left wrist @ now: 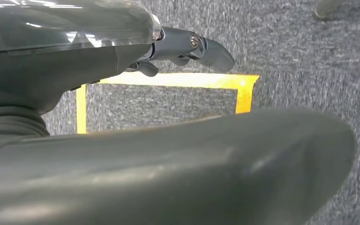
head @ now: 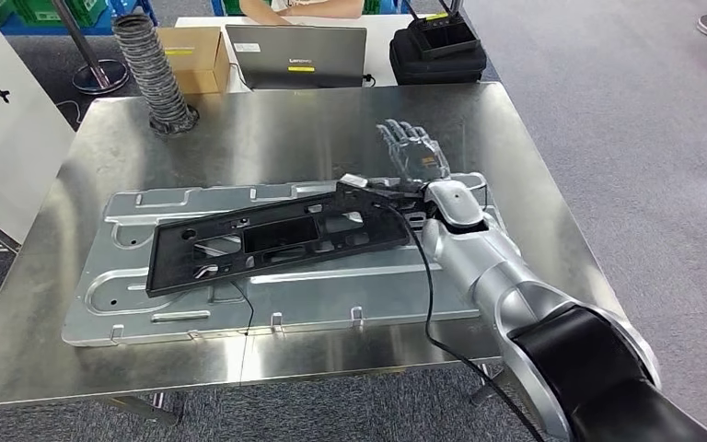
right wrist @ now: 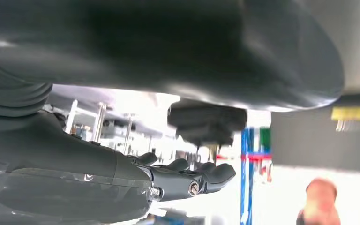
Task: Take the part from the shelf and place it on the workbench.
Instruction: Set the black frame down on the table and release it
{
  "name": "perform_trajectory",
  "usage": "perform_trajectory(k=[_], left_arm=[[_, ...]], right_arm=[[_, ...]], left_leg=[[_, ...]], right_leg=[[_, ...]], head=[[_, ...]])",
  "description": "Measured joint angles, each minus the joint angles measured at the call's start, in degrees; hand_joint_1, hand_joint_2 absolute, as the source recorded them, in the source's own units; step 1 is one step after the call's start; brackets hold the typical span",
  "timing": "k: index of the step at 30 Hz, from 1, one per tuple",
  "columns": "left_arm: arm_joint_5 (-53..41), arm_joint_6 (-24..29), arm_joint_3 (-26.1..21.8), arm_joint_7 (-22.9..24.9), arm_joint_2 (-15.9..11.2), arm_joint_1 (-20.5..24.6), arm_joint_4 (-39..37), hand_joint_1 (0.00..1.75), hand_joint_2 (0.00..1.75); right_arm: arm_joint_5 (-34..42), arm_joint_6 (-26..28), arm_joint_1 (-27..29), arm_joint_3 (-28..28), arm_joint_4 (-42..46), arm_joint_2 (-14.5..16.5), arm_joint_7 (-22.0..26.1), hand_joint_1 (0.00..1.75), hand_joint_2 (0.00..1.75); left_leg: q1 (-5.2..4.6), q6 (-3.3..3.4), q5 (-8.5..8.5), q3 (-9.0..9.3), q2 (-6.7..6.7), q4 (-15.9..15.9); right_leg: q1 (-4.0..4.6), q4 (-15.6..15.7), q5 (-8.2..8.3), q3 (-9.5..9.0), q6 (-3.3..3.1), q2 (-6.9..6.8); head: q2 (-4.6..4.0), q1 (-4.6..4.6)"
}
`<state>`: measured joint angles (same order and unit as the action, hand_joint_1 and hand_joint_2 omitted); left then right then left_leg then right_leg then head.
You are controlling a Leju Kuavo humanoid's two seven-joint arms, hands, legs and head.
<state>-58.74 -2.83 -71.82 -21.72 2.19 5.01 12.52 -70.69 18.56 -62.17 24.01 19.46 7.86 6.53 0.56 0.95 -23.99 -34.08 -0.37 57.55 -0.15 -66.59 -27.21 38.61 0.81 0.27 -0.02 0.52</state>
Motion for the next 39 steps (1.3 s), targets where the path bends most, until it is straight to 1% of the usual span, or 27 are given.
perform_trajectory(k=[1, 2, 3, 5, 7, 8, 11, 12, 13, 14, 15, 17, 18, 21, 22, 24, 26, 27, 28, 29, 31, 32, 33, 36, 37, 38, 39], left_arm=[[0.0, 0.0, 0.0, -0.1, 0.0, 0.0, 0.0, 0.00, 0.00], [0.0, -0.1, 0.0, -0.1, 0.0, 0.1, 0.0, 0.00, 0.00], [0.0, -0.2, 0.0, -0.2, 0.0, 0.1, 0.0, 0.00, 0.00], [-0.1, -0.5, 0.0, -0.3, 0.0, 0.1, 0.0, 0.00, 0.00], [-0.2, -0.8, 0.0, -0.5, 0.0, 0.1, 0.0, 0.00, 0.00], [-0.2, -0.9, 0.0, -0.5, 0.0, 0.1, 0.0, 0.00, 0.00], [0.2, -1.3, -0.1, -0.6, 0.0, 0.0, 0.0, 0.00, 0.00], [0.5, -1.4, -0.2, -0.6, 0.0, -0.1, 0.0, 0.00, 0.00], [0.8, -1.4, -0.5, -0.7, 0.0, -0.2, 0.0, 0.00, 0.00], [1.2, -1.5, -0.7, -0.7, 0.0, -0.3, 0.0, 0.00, 0.00], [1.5, -1.5, -1.0, -0.8, 0.0, -0.5, 0.0, 0.00, 0.00], [2.0, -1.5, -1.4, -1.0, 0.0, -0.9, 0.0, 0.00, 0.00], [2.2, -1.5, -1.7, -1.0, 0.1, -1.0, 0.0, 0.00, 0.00], [2.3, -1.7, -2.4, -1.2, 0.2, -1.3, 0.0, 0.00, 0.00], [2.2, -1.7, -2.6, -1.3, 0.2, -1.3, 0.0, 0.00, 0.00], [2.0, -1.4, -2.9, -1.6, 0.2, -1.3, -0.2, 0.00, 0.00], [1.7, -1.3, -3.3, -1.7, 0.2, -1.2, -0.5, 0.00, 0.00], [1.7, -1.6, -3.6, -1.6, 0.2, -1.2, -0.6, 0.00, 0.00], [1.6, -1.9, -3.7, -1.5, 0.3, -1.2, -0.6, 0.00, 0.00], [1.6, -2.2, -3.9, -1.4, 0.3, -1.2, -0.6, 0.00, 0.00], [1.4, -2.7, -4.1, -1.3, 0.4, -1.1, -0.6, 0.00, 0.00], [1.2, -2.9, -4.2, -1.3, 0.4, -1.1, -0.6, 0.00, 0.00], [1.1, -3.1, -4.3, -1.3, 0.5, -1.1, -0.6, 0.00, 0.00], [0.9, -3.6, -4.8, -1.4, 0.6, -1.1, -0.6, 0.00, 0.00], [0.9, -3.6, -5.0, -1.3, 0.6, -1.1, -0.6, 0.00, 0.00], [0.9, -3.7, -5.1, -1.3, 0.7, -1.1, -0.6, 0.00, 0.00], [0.8, -3.7, -5.2, -1.3, 0.7, -1.0, -0.6, 0.00, 0.00]], right_arm=[[1.8, 2.0, -0.3, -0.5, 0.4, -0.4, 1.3, 0.00, 0.00], [4.8, 4.8, -0.4, -1.5, 0.9, -0.7, 3.5, 0.00, 0.00], [8.7, 8.6, -0.1, -3.0, 2.0, -1.0, 6.7, 0.00, 0.00], [17.2, 16.3, 1.3, -7.7, 5.6, -1.6, 15.0, 0.00, 0.00], [23.0, 20.3, 3.2, -13.7, 11.0, -2.0, 22.4, 0.00, 0.00], [24.9, 21.1, 4.4, -17.0, 14.6, -2.1, 25.5, 0.00, 0.00], [27.3, 21.5, 10.4, -26.4, 30.0, -1.7, 31.7, 0.00, 0.00], [27.7, 21.5, 12.9, -29.1, 36.1, -1.5, 32.6, 0.00, 0.00], [28.1, 21.6, 15.4, -31.5, 42.3, -1.4, 33.0, 0.00, 0.00], [28.6, 21.6, 17.9, -33.7, 48.3, -1.4, 33.2, 0.00, 0.00], [29.1, 21.6, 20.4, -35.6, 53.9, -1.5, 33.2, 0.00, 0.00], [29.7, 21.6, 25.5, -39.2, 64.3, -1.8, 33.3, 0.00, 0.00], [30.0, 21.6, 28.2, -40.9, 69.3, -2.1, 33.4, 0.00, 0.00], [32.4, 21.6, 37.3, -45.6, 82.0, -2.8, 33.4, 0.00, 0.00], [33.6, 21.6, 40.1, -47.1, 85.1, -3.1, 33.4, 0.00, 0.00], [35.9, 21.6, 45.2, -50.1, 89.7, -4.1, 33.3, 0.00, 0.00], [37.4, 21.5, 49.9, -52.9, 92.6, -5.0, 33.3, 0.00, 0.00], [37.9, 21.5, 52.2, -54.1, 93.6, -5.1, 33.3, 0.00, 0.00], [38.4, 21.5, 54.3, -55.3, 94.3, -5.1, 33.3, 0.00, 0.00], [39.0, 21.5, 56.2, -56.4, 94.8, -5.0, 33.3, 0.00, 0.00], [40.2, 21.5, 59.4, -58.6, 95.3, -5.0, 33.3, 0.00, 0.00], [40.7, 21.5, 60.9, -59.7, 95.3, -5.0, 33.3, 0.00, 0.00], [41.3, 21.5, 62.3, -60.8, 95.3, -4.9, 33.3, 0.00, 0.00], [42.6, 21.5, 65.6, -63.5, 94.7, -4.6, 33.3, 0.00, 0.00], [42.9, 21.5, 66.5, -64.2, 94.3, -4.5, 33.3, 0.00, 0.00], [43.1, 21.5, 67.2, -64.9, 93.7, -4.4, 33.3, 0.00, 0.00], [43.3, 21.5, 67.8, -65.4, 92.9, -4.2, 33.4, 0.00, 0.00]], left_leg=[[-0.15, -0.13, -0.07, -0.05, 0.00, 0.1], [-0.25, -0.30, -0.12, -0.12, 0.02, 0.2], [-0.31, -0.51, -0.15, -0.19, 0.04, 0.2], [-0.35, -1.02, -0.14, -0.23, 0.05, 0.2], [-0.31, -1.56, -1.11, -0.64, 0.05, 1.3], [-0.27, -1.83, -2.49, -1.52, 0.07, 3.4], [0.11, -2.39, -7.78, -6.40, 0.10, 14.4], [0.16, -2.47, -8.22, -7.37, 0.11, 16.5], [0.18, -2.48, -7.50, -7.27, 0.12, 16.4], [0.21, -2.42, -5.80, -6.00, 0.12, 13.9], [0.23, -2.30, -3.64, -3.83, 0.10, 9.7], [0.11, -1.88, -1.32, 0.13, -0.03, 2.5], [0.03, -1.61, -1.14, 1.10, -0.08, 0.8], [0.02, -0.56, -1.40, 1.52, -0.11, -0.1], [0.09, -0.17, -1.32, 1.64, -0.10, -0.3], [0.16, 0.40, -1.15, 1.74, -0.01, -0.6], [0.02, 0.66, -1.19, 1.60, 0.05, -0.6], [-0.04, 0.71, -1.21, 1.57, 0.06, -0.6], [-0.08, 0.73, -1.23, 1.56, 0.07, -0.6], [-0.12, 0.72, -1.25, 1.60, 0.07, -0.5], [-0.21, 0.57, -1.21, 1.74, 0.05, -0.5], [-0.31, 0.43, -1.19, 1.78, 0.01, -0.4], [-0.39, 0.22, -1.14, 1.77, -0.01, -0.3], [-0.44, -0.66, -1.02, 1.63, -0.01, -0.2], [-0.43, -0.96, -1.62, 1.47, 0.01, 0.2], [-0.41, -1.23, -2.97, 1.01, 0.04, 1.6], [-0.37, -1.43, -5.08, 0.12, 0.06, 4.1]], right_leg=[[0.16, 4.1, 1.60, -1.96, -0.32, -0.04], [0.30, 6.9, 2.49, -3.20, -0.59, -0.07], [0.43, 8.4, 2.77, -3.81, -0.80, -0.09], [0.45, 8.8, 2.78, -3.84, -1.17, -0.14], [0.17, 9.2, 2.95, -4.16, -1.70, -0.38], [0.01, 9.4, 3.02, -4.34, -1.97, -0.55], [0.02, 9.4, 2.84, -4.57, -2.31, -0.97], [0.03, 9.4, 2.75, -4.65, -2.28, -1.05], [0.03, 9.4, 2.63, -4.80, -2.18, -1.08], [0.00, 9.4, 2.46, -5.02, -2.02, -1.11], [-0.02, 9.3, 2.26, -5.28, -1.81, -1.12], [0.13, 9.2, 1.91, -5.53, -1.33, -1.11], [0.21, 9.2, 1.82, -5.56, -1.06, -1.09], [0.26, 9.3, 1.62, -5.84, -0.08, -1.02], [0.19, 8.7, 0.98, -5.67, 0.26, -0.92], [-0.01, 3.8, -2.15, -3.46, 0.83, -0.61], [-0.11, -4.4, -5.92, 0.46, 1.15, -0.45], [-0.15, -7.0, -6.67, 1.77, 1.23, -0.43], [-0.18, -7.5, -6.26, 1.98, 1.24, -0.42], [-0.20, -5.3, -4.80, 0.90, 1.17, -0.42], [-0.16, 3.2, -1.07, -3.60, 0.79, -0.43], [-0.06, 6.8, 0.25, -5.42, 0.53, -0.43], [0.07, 8.8, 0.91, -6.43, 0.27, -0.41], [0.17, 9.5, 1.60, -6.43, -0.64, -0.40], [0.04, 9.8, 1.90, -6.36, -1.07, -0.45], [-0.11, 10.0, 2.23, -6.22, -1.49, -0.52], [-0.21, 10.2, 2.56, -5.97, -1.82, -0.59]], head=[[0.00, 0.00], [0.00, 0.00], [0.01, 0.00], [0.01, 0.00], [0.00, 0.00], [0.00, 0.00], [0.00, 0.00], [0.00, 0.00], [0.00, 0.00], [0.00, 0.00], [0.00, 0.00], [0.00, 0.01], [0.00, 0.01], [0.00, 0.00], [0.00, 0.00], [0.00, 0.00], [0.00, 0.00], [0.00, 0.00], [0.00, 0.00], [0.00, 0.00], [0.00, 0.00], [0.00, 0.00], [0.00, 0.00], [0.00, 0.00], [0.00, 0.00], [0.00, 0.00], [0.00, 0.00]])
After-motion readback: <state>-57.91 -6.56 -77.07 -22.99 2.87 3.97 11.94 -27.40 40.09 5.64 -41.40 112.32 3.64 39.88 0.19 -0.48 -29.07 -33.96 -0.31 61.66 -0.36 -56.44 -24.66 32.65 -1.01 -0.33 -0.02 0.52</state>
